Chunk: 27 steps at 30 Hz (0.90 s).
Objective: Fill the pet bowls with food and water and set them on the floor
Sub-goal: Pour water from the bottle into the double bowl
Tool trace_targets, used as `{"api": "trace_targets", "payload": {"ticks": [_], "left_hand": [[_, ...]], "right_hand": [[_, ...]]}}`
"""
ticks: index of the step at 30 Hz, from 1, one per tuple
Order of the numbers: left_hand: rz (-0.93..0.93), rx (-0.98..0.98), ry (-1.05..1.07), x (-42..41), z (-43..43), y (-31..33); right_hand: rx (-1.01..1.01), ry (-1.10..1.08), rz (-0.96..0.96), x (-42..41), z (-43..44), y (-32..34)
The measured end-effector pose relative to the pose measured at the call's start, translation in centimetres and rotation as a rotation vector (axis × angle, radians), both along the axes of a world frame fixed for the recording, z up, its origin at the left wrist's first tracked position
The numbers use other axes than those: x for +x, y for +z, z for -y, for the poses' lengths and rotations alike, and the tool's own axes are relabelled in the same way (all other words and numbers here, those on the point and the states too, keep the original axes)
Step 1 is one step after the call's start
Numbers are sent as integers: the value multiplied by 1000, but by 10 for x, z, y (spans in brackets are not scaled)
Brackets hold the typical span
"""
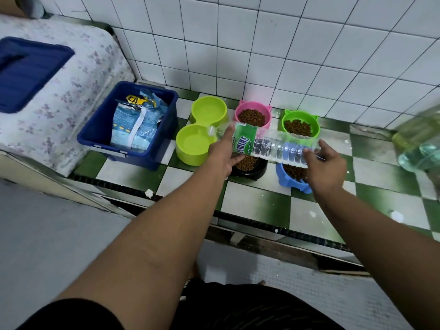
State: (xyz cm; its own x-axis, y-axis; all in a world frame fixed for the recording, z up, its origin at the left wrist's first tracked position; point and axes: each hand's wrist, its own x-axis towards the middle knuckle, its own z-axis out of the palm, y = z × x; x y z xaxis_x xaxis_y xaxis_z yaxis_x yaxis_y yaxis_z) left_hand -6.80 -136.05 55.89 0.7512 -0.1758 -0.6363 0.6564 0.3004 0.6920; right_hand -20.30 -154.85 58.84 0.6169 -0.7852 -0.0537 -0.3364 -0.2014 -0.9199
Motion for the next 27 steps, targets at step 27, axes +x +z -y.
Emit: {"api": "trace_targets", "payload": {"ticks": [27], "left_hand": [[-62, -69, -10, 1, -6, 0]], "right_hand": [[-121, 16, 52, 6, -5, 26]]}}
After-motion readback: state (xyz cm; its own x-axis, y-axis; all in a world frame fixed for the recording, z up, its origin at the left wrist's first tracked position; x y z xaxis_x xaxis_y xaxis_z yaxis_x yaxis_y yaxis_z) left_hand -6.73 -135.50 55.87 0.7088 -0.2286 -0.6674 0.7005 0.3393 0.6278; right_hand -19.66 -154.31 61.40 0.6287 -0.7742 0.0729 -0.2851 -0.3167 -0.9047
